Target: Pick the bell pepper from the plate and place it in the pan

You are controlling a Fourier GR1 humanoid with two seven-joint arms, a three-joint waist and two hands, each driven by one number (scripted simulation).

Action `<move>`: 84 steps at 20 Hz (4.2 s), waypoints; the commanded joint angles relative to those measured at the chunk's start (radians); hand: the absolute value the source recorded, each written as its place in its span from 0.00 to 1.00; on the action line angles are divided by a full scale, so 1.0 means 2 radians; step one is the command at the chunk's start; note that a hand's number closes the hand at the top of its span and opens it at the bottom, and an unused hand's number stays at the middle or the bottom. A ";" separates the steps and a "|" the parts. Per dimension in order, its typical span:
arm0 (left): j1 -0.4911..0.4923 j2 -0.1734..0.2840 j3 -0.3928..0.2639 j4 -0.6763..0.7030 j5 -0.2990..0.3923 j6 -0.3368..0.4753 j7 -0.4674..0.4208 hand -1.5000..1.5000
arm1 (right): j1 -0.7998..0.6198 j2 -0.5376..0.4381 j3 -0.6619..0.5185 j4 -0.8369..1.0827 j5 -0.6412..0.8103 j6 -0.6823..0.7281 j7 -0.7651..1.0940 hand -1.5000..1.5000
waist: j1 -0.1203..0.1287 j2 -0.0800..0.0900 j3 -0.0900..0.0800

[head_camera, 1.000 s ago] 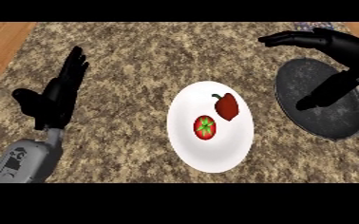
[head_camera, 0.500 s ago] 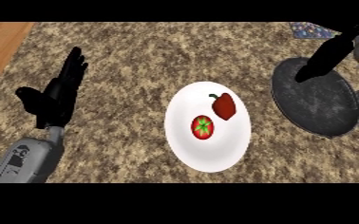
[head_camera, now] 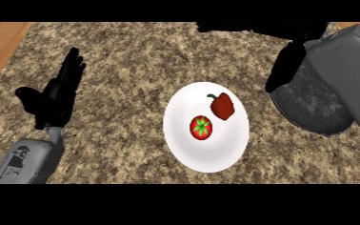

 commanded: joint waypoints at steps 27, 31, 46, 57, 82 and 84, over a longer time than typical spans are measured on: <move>0.009 -0.013 0.071 -0.004 -0.032 -0.065 0.010 0.50 | 0.091 0.092 0.024 0.016 0.209 0.012 -0.005 0.00 | 0.001 0.001 0.000; 0.008 -0.062 0.031 -0.022 -0.070 -0.021 0.029 0.50 | 0.083 0.113 0.041 0.018 0.234 0.016 0.005 0.00 | 0.001 0.000 0.000; 0.007 -0.058 0.073 -0.009 -0.073 -0.058 0.019 0.50 | 0.120 0.119 0.080 0.023 0.374 -0.034 0.002 0.00 | -0.001 0.000 0.000; -0.008 -0.060 0.091 -0.008 -0.081 -0.080 0.032 0.50 | 0.121 0.158 0.061 0.119 0.447 -0.084 -0.040 0.00 | -0.001 0.001 0.000; 0.022 -0.082 0.110 -0.025 -0.105 -0.074 0.041 0.50 | 0.253 0.213 0.031 0.047 0.509 -0.062 0.009 1.00 | -0.033 -0.011 0.000; 0.047 -0.074 0.124 -0.018 -0.099 -0.076 0.032 0.50 | 0.320 0.228 0.008 0.039 0.493 -0.085 0.050 1.00 | -0.057 -0.018 0.000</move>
